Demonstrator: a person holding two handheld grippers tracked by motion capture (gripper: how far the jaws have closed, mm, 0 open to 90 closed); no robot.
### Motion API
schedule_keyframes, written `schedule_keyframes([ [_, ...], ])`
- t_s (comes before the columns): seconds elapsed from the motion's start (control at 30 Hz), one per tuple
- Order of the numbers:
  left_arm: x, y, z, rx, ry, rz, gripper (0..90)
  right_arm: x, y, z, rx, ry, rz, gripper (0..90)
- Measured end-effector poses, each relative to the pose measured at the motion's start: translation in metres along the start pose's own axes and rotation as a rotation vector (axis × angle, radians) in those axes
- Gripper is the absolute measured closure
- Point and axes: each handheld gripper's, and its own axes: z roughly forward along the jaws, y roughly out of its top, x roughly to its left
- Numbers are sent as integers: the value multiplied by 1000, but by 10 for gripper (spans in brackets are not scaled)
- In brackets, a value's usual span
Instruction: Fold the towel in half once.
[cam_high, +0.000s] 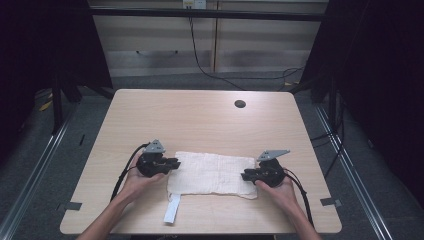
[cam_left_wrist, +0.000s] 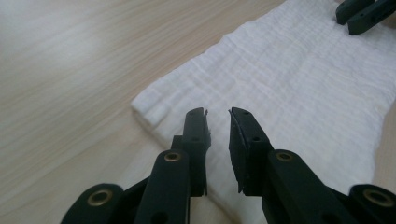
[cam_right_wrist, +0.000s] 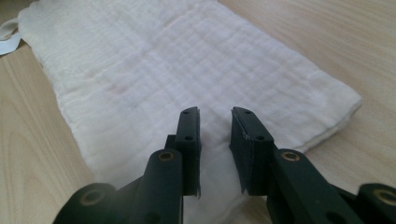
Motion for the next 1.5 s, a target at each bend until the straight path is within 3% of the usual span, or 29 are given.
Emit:
schedule_keyframes([
  [0.07, -5, -3, 6, 38, 8, 26, 767, 1, -1, 0, 0, 1, -6, 728],
  [0.2, -7, -4, 4, 42, 6, 29, 765, 2, -1, -1, 10, 6, -4, 731],
  [0.23, -7, -6, 2, 39, 1, 27, 765, 1, 2, -3, 10, -12, -18, 732],
  [0.4, -9, -12, -6, 53, 8, 34, 766, -15, 16, -6, -29, -34, 22, 740],
  [0.43, -7, -15, -9, 50, 6, 34, 766, -25, 25, -3, -37, -53, 32, 740],
  [0.53, -5, -16, -10, 36, 4, 17, 769, -32, 31, 2, -46, -50, 41, 722],
  [0.67, -4, -15, -9, 41, 12, 26, 769, -39, 42, 15, -59, -62, 47, 678],
  [0.97, -4, -17, -10, 30, 16, 19, 768, -46, 34, 16, -37, -68, 62, 638],
  [1.3, -4, -18, -11, 27, 12, 5, 758, -44, 32, 25, -16, -38, 45, 691],
  [1.43, -5, -19, -16, 56, 3, 7, 748, -44, 32, 26, -4, -15, 35, 846],
  [1.5, -7, -22, -20, 60, -26, 7, 740, -44, 32, 26, -8, -6, 35, 853],
])
